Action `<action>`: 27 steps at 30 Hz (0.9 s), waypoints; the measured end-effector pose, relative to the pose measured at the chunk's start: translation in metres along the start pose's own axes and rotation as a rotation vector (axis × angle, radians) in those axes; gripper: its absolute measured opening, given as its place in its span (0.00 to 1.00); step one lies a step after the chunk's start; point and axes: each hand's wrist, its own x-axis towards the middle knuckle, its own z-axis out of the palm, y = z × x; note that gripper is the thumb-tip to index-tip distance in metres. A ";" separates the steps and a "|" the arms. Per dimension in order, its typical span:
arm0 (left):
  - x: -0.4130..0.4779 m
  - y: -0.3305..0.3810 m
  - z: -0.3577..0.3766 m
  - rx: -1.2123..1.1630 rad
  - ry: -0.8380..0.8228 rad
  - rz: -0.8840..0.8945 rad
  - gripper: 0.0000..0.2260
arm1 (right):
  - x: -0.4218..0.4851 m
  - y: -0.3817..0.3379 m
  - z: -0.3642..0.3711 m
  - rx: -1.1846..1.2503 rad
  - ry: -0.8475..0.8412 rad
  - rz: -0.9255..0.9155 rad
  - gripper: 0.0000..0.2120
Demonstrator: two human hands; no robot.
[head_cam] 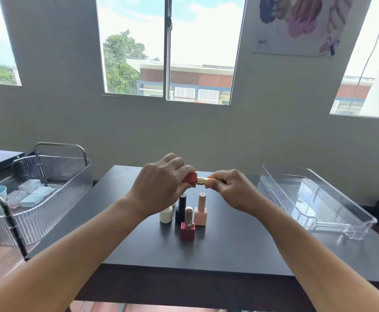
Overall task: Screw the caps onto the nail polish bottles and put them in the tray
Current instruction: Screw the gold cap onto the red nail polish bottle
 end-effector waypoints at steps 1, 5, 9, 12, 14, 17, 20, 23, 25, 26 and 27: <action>0.000 -0.001 -0.001 -0.001 0.001 -0.004 0.07 | 0.001 -0.001 0.000 -0.005 0.004 0.002 0.11; 0.001 -0.006 -0.006 -0.072 -0.015 -0.055 0.07 | 0.006 -0.005 -0.001 -0.029 0.013 0.001 0.11; 0.000 -0.011 -0.009 -0.085 -0.036 -0.074 0.09 | 0.009 -0.009 -0.003 -0.089 0.016 -0.035 0.10; -0.004 -0.016 -0.008 -0.088 -0.030 -0.119 0.11 | 0.012 -0.014 -0.002 -0.099 0.023 -0.073 0.09; -0.006 -0.020 -0.007 -0.126 -0.041 -0.174 0.11 | 0.016 -0.019 -0.001 -0.036 0.016 -0.081 0.10; -0.010 -0.029 -0.004 -0.214 -0.077 -0.282 0.10 | 0.024 -0.029 0.000 0.120 0.029 -0.093 0.12; -0.016 -0.042 -0.001 -0.321 -0.111 -0.444 0.10 | 0.035 -0.032 0.000 0.258 0.061 -0.095 0.14; -0.025 -0.057 0.004 -0.405 -0.124 -0.615 0.09 | 0.052 -0.026 0.005 0.224 0.087 -0.038 0.11; -0.032 -0.066 0.008 -0.462 -0.135 -0.696 0.08 | 0.064 -0.020 0.013 0.121 0.043 0.008 0.06; -0.035 -0.070 0.010 -0.511 -0.145 -0.734 0.08 | 0.069 -0.018 0.018 0.068 -0.001 0.026 0.05; -0.039 -0.074 0.011 -0.569 -0.151 -0.772 0.08 | 0.074 -0.016 0.024 0.019 -0.046 0.040 0.05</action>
